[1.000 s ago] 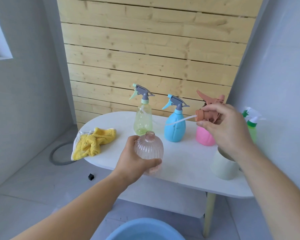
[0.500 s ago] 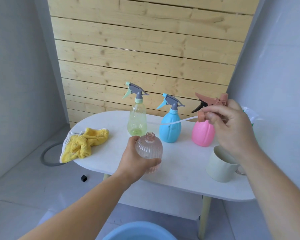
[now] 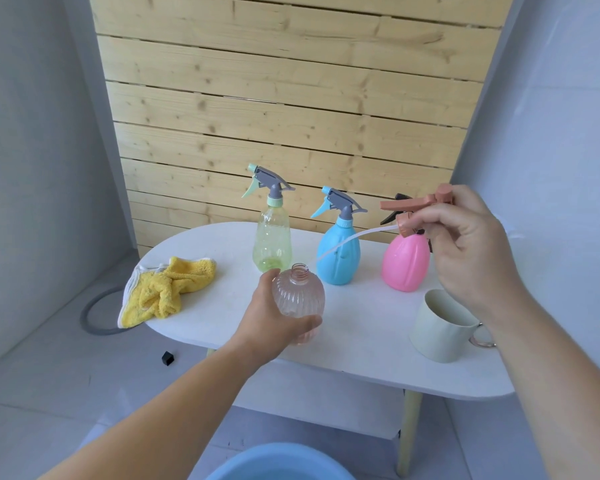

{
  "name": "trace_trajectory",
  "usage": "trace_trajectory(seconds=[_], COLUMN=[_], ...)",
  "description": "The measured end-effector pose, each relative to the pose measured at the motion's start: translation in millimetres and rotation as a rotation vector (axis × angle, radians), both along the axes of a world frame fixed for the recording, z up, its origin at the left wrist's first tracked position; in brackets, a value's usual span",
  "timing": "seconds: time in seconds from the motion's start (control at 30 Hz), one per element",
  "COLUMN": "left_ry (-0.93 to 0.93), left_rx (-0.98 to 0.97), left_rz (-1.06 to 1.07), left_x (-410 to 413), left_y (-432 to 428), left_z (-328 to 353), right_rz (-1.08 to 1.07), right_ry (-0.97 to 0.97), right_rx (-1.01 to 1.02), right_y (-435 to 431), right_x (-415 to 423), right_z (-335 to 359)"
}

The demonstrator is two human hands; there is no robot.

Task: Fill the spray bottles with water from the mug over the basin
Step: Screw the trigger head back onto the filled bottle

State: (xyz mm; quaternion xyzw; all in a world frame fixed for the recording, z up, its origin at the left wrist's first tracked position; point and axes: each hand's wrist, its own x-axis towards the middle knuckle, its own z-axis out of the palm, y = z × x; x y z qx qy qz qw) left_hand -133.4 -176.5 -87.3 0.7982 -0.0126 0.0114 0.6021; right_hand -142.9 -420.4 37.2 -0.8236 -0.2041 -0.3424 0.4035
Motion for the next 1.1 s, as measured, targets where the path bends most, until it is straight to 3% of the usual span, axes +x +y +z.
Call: trace_trajectory(seconds=[0.27, 0.87, 1.1], left_ry=[-0.008, -0.019, -0.006], left_rx=[-0.005, -0.023, -0.036], left_rz=[-0.013, -0.021, -0.03], left_x=[0.7, 4.2, 4.4], left_y=[3.0, 4.9, 5.5], left_z=[-3.5, -10.3, -9.2], right_rz=[0.039, 0.292, 0.324], right_ry=[-0.021, 0.131, 0.044], right_rx=[-0.05, 0.124, 0.059], right_y=[19.1, 27.8, 31.4], right_x=[-8.3, -6.3, -6.3], right_z=[0.9, -1.4, -1.4])
